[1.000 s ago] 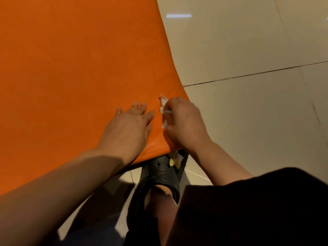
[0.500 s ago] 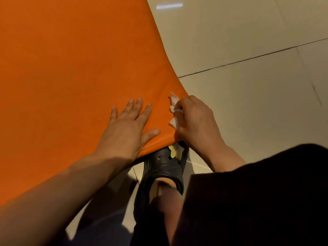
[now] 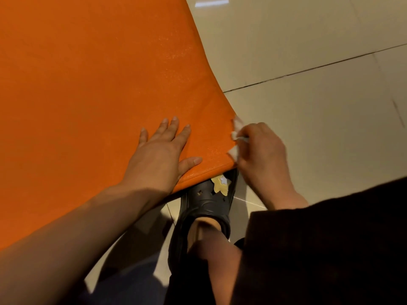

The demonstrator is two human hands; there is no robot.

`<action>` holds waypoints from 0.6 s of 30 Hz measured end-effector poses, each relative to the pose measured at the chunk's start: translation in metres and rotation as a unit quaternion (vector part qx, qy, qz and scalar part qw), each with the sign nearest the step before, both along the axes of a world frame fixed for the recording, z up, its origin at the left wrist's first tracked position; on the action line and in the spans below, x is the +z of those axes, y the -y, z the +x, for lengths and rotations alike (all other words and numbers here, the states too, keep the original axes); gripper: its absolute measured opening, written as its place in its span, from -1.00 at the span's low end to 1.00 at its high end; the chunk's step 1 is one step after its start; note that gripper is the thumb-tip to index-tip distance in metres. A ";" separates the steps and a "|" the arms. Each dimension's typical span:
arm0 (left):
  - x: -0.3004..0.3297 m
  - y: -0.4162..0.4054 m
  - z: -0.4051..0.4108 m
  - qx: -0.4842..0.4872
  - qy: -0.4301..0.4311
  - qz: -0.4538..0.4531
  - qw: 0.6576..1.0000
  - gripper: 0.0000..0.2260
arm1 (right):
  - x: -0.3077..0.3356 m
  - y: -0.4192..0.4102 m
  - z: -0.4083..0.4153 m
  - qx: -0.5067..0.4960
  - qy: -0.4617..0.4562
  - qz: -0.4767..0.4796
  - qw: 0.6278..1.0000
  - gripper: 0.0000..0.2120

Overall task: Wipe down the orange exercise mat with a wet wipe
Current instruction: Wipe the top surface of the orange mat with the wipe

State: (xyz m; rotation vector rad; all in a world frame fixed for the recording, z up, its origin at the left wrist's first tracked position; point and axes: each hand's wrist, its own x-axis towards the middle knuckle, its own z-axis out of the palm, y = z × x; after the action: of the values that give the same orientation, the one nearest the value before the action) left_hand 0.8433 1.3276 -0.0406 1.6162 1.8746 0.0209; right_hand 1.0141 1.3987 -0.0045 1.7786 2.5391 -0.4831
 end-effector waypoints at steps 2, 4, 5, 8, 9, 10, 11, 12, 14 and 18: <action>0.000 -0.001 -0.001 -0.004 -0.005 -0.002 1.000 -0.32 | 0.001 -0.003 0.009 -0.048 0.009 0.026 0.998 -0.88; -0.001 0.000 -0.002 0.000 -0.002 -0.003 1.000 -0.32 | 0.003 0.001 0.006 -0.056 0.021 0.010 0.998 -0.85; -0.002 0.001 -0.002 0.003 0.002 -0.002 1.000 -0.32 | 0.005 0.006 0.001 -0.046 0.025 -0.007 0.999 -0.81; -0.001 0.001 -0.001 0.020 0.028 0.010 0.999 -0.28 | 0.007 0.022 -0.018 0.037 0.023 -0.079 0.996 -0.62; 0.000 0.001 -0.001 0.024 0.036 0.013 0.999 -0.27 | 0.008 0.026 -0.021 0.068 0.030 -0.092 0.993 -0.58; 0.001 0.001 0.000 0.028 0.044 0.017 0.999 -0.27 | 0.007 0.026 -0.020 0.082 0.032 -0.091 0.992 -0.57; 0.002 0.000 -0.001 0.031 0.051 0.021 0.998 -0.28 | 0.008 0.024 -0.017 0.069 0.027 -0.082 0.994 -0.60; 0.003 0.000 -0.003 0.035 0.059 0.026 0.997 -0.29 | 0.009 0.022 -0.011 0.036 0.021 -0.070 0.997 -0.64; 0.005 0.001 -0.007 0.039 0.073 0.035 0.996 -0.32 | 0.007 0.016 0.004 -0.046 0.016 -0.032 0.998 -0.75; 0.009 0.011 -0.017 0.043 0.105 0.057 0.992 -0.33 | 0.009 0.016 0.004 -0.067 0.031 -0.034 0.997 -0.69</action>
State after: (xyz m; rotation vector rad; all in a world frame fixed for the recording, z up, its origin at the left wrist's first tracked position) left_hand 0.8260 1.3162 -0.0316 1.5426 1.8051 0.3286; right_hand 1.0182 1.3828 0.0043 1.9159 2.3447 -0.5012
